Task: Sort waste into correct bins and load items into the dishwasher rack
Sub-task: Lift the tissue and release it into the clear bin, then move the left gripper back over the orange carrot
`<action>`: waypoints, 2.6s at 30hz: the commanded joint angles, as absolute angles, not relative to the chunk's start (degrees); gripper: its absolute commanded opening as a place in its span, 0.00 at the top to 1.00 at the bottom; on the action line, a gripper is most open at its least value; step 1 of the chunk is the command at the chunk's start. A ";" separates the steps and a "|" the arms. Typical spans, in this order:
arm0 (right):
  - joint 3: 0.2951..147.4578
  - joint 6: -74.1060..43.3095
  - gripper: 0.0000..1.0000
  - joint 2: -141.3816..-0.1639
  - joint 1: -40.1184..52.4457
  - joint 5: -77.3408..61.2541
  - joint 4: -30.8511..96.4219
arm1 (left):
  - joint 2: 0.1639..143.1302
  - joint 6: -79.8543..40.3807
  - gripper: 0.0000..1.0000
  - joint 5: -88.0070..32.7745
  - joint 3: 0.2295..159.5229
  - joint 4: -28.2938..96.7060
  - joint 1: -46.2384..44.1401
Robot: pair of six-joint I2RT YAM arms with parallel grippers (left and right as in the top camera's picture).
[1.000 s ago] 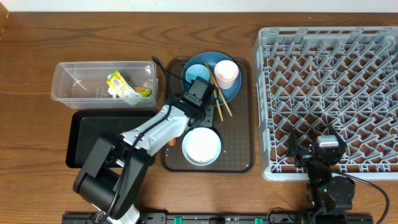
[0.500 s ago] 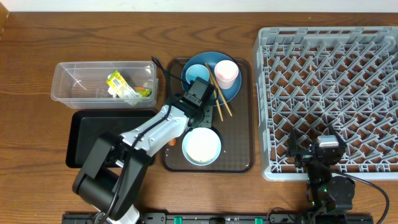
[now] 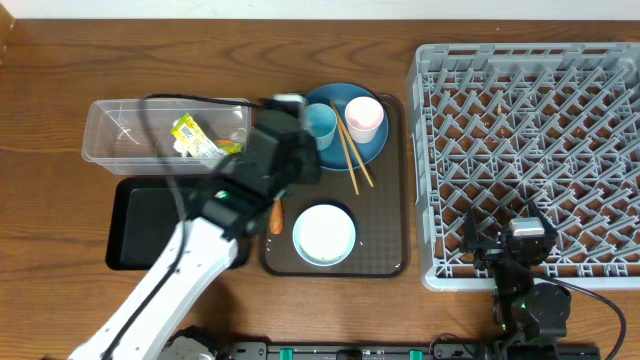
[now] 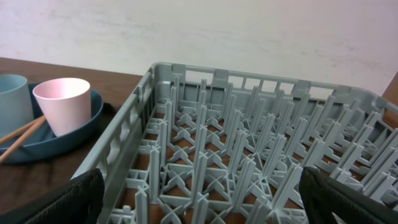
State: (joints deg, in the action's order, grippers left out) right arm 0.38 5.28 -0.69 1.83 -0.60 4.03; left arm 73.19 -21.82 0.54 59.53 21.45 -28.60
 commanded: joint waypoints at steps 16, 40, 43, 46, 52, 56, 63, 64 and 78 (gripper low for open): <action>0.32 5.85 0.01 -0.56 1.45 -0.45 4.29 | 81.95 -20.38 0.94 13.17 59.57 19.07 -5.23; 0.32 5.85 0.01 -0.56 1.45 -0.45 4.29 | 81.45 -22.61 0.14 0.58 59.86 16.19 5.32; 0.32 5.87 0.01 -0.56 1.45 -0.45 4.29 | 74.72 -27.16 0.12 -10.52 59.86 21.87 5.28; 0.32 5.85 0.01 -0.56 1.45 -0.45 4.29 | 68.49 -28.18 0.07 -23.03 59.86 30.00 5.28; 0.32 5.85 0.01 -0.56 1.45 -0.45 4.29 | 62.11 -27.44 0.09 -27.81 59.83 51.88 5.28; 0.32 5.85 0.01 -0.56 1.45 -0.45 4.29 | 62.33 -23.49 0.34 -27.81 59.61 60.47 5.28; 0.32 5.85 0.01 -0.56 1.45 -0.45 4.29 | 62.59 -19.92 0.67 -25.15 57.65 63.37 5.08; 0.32 5.85 0.01 -0.56 1.45 -0.45 4.29 | 62.59 -19.92 0.69 -24.29 57.45 63.35 4.73; 0.32 5.85 0.01 -0.56 1.45 -0.45 4.29 | 65.56 -17.19 0.69 -12.38 54.54 54.78 -13.65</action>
